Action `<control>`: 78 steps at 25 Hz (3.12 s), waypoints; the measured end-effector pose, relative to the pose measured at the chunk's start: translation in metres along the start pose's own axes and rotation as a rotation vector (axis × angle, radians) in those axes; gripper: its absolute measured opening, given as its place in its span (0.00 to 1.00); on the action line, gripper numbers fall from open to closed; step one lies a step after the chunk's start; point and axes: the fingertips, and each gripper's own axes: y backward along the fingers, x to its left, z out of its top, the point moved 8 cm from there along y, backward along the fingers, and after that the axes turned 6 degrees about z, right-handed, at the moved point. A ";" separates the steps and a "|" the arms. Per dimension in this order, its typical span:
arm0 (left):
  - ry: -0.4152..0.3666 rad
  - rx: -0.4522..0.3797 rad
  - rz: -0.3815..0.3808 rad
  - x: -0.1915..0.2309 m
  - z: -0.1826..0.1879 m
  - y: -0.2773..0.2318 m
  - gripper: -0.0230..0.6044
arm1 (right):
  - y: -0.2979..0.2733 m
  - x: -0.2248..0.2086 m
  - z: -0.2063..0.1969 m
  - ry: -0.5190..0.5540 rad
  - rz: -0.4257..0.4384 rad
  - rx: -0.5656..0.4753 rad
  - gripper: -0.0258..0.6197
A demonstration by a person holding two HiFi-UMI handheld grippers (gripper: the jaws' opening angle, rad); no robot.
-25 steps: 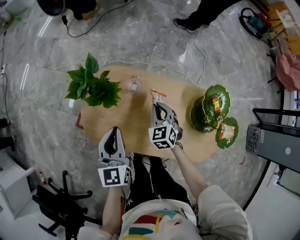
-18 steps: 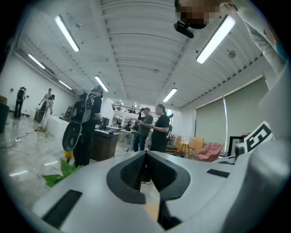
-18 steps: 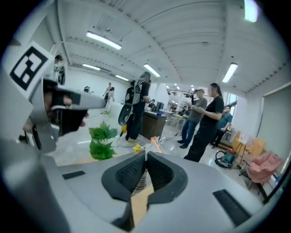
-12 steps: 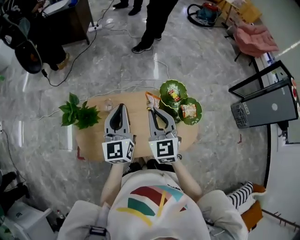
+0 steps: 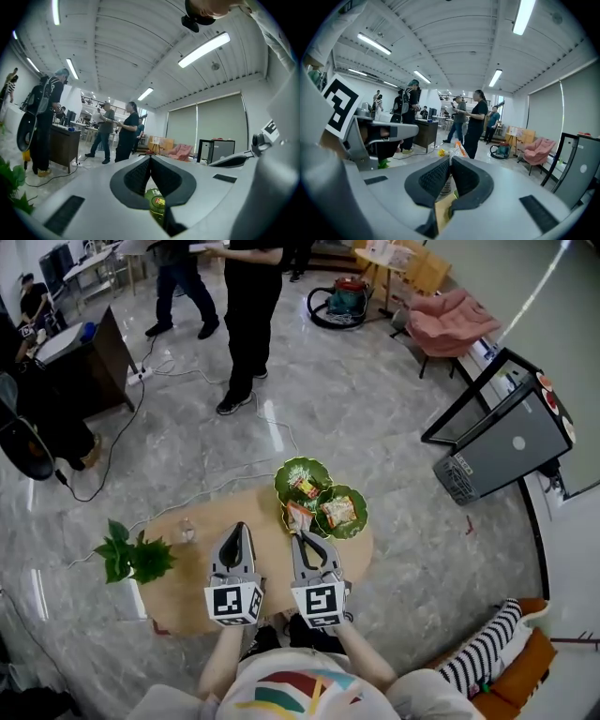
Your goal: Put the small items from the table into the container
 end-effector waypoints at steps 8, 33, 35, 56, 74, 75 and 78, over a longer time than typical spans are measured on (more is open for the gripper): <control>-0.061 0.100 -0.078 -0.009 -0.083 -0.027 0.05 | -0.050 -0.015 -0.151 -0.075 -0.113 0.244 0.08; -0.020 0.013 -0.126 -0.035 -0.003 0.002 0.05 | -0.017 0.015 -0.080 -0.311 0.152 0.239 0.43; -0.019 -0.030 -0.095 -0.034 0.020 0.009 0.05 | -0.016 0.012 -0.040 -0.312 0.197 0.164 0.40; -0.080 -0.276 0.269 0.042 0.110 0.085 0.05 | -0.003 0.063 0.122 0.013 0.380 -0.257 0.06; -0.115 -0.296 0.327 0.037 0.114 0.104 0.05 | 0.002 0.076 0.120 0.048 0.447 -0.275 0.06; -0.116 -0.299 0.331 0.038 0.115 0.104 0.05 | 0.001 0.076 0.121 0.051 0.449 -0.279 0.06; -0.119 -0.305 0.340 0.041 0.116 0.104 0.05 | -0.002 0.078 0.123 0.056 0.456 -0.286 0.06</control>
